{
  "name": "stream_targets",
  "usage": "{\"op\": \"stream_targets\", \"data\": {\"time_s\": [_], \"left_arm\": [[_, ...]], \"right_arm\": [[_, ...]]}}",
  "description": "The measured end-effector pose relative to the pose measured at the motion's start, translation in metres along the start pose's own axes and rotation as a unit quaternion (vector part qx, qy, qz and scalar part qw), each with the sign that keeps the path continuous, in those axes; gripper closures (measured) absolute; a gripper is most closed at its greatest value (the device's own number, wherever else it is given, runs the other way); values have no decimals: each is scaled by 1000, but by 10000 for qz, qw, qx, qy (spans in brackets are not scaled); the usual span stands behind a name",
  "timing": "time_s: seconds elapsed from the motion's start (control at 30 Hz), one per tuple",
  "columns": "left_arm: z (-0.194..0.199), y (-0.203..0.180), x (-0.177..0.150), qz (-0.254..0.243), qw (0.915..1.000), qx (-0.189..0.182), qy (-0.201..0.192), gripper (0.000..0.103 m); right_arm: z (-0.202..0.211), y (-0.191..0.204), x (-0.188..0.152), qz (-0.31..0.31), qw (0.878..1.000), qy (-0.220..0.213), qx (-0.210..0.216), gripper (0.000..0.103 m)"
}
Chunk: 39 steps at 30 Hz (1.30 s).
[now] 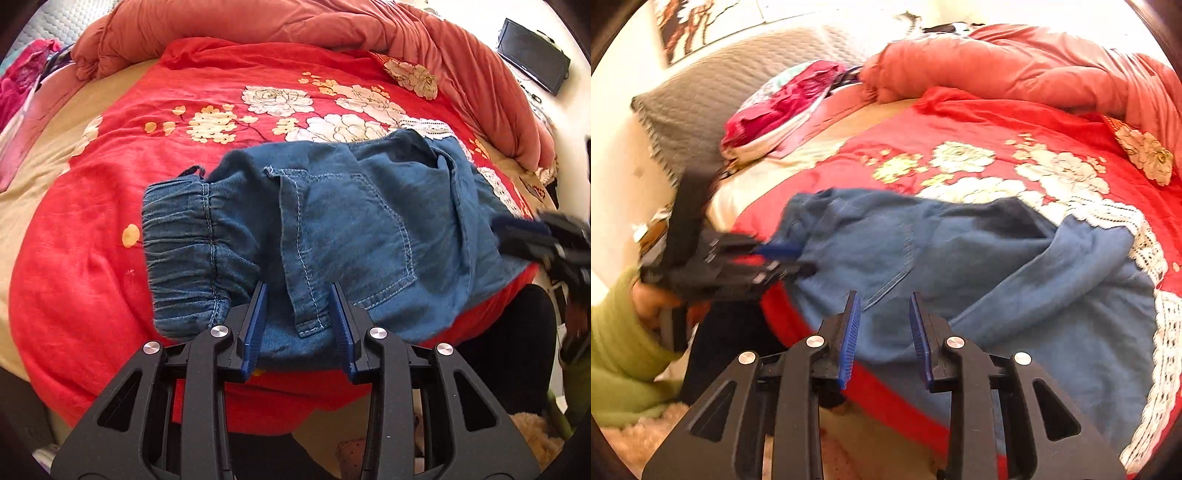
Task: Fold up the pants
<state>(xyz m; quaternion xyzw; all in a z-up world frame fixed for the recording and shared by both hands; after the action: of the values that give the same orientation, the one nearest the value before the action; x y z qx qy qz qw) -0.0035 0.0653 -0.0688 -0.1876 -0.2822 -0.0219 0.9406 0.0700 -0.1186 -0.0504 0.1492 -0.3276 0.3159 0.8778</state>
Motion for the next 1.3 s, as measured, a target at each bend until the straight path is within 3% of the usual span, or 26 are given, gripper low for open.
{"op": "stream_targets", "data": {"time_s": [0.1,0.23,0.3,0.4,0.57,0.7,0.87,0.97,1.07,1.17,1.3], "left_arm": [[2,3,-1,14,10000,-43,-9,75],[1,4,1,46,9999,-92,-36,75],[5,1,3,46,9999,-112,-92,75],[25,-13,12,-54,9994,-187,-298,65],[40,-55,38,-488,9961,-471,-559,62],[12,-89,55,-661,9924,-995,-307,62],[-39,-120,62,-628,9828,-1726,165,66],[-64,-131,65,-693,9815,-1757,327,67],[-88,-129,70,-607,9855,-1507,487,67],[-99,-122,71,-448,9871,-1436,551,67],[-112,-115,70,-267,9867,-1472,641,68]], "right_arm": [[-27,-5,7,3,9995,226,-240,67],[-73,-13,-9,-37,9938,935,-604,67],[-73,-14,-9,-107,9941,899,-597,66],[-47,-20,3,-281,9966,531,-558,57],[-20,-63,31,-517,9930,74,-1055,53],[-26,-111,50,-704,9851,178,-1557,53],[-49,-150,67,-709,9808,387,-1774,53],[-67,-161,75,-573,9781,499,-1935,53],[-90,-166,83,-516,9767,661,-1976,53],[-114,-170,91,-430,9726,818,-2133,44],[-145,-178,97,-480,9653,1060,-2336,42]]}}
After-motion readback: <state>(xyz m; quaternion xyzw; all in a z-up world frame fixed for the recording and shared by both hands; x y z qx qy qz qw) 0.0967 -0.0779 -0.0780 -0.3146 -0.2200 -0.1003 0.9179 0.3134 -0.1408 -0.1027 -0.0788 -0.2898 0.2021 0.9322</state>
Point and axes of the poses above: each gripper's, at about its wrist camera, not at the fingertips, and z roughly against the way its jaws point, y to its left, x to its top, the point moved 3 cm from there along -z, roughly the way its jaws point, and after that the axes turned 12 degrees about -x, right-handed, at the moved point
